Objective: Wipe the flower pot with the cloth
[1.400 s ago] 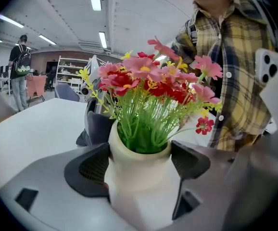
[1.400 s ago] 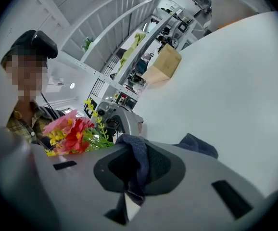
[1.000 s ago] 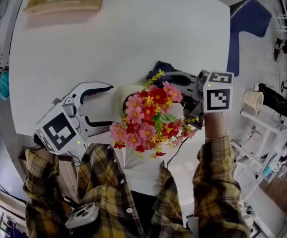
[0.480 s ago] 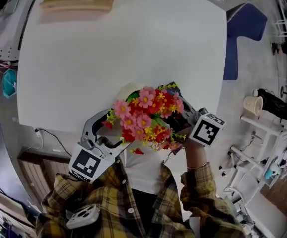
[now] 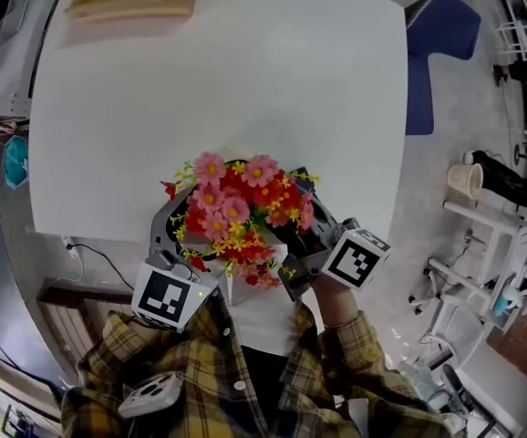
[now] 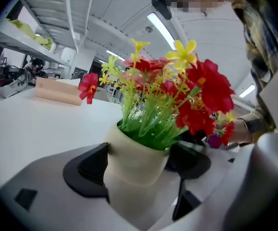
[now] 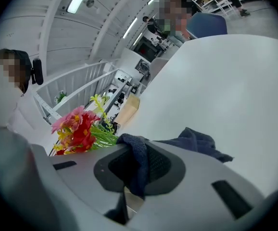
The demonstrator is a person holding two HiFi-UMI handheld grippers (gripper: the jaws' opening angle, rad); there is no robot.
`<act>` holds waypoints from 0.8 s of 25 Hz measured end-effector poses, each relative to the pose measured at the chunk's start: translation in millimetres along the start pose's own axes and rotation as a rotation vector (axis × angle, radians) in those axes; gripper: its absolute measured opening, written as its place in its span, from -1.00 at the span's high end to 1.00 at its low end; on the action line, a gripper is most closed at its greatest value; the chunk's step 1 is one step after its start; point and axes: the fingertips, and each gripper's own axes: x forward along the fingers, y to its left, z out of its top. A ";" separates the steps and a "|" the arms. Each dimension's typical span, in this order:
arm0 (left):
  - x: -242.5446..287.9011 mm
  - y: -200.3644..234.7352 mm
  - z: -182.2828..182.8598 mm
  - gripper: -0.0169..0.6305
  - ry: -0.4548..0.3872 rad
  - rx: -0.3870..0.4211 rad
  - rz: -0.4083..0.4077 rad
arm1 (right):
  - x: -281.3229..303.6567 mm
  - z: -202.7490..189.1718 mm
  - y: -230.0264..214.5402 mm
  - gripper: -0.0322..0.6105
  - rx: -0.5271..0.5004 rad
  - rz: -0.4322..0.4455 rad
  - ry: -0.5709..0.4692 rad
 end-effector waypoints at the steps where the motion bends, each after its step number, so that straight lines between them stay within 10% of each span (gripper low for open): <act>1: 0.6 0.2 0.5 -0.28 0.002 0.017 -0.009 | -0.4 -0.6 0.0 0.85 -0.002 0.000 0.002; 20: 26.6 5.4 16.2 -0.29 0.187 0.260 -0.395 | 25.6 38.2 -2.0 0.85 -0.249 0.113 0.275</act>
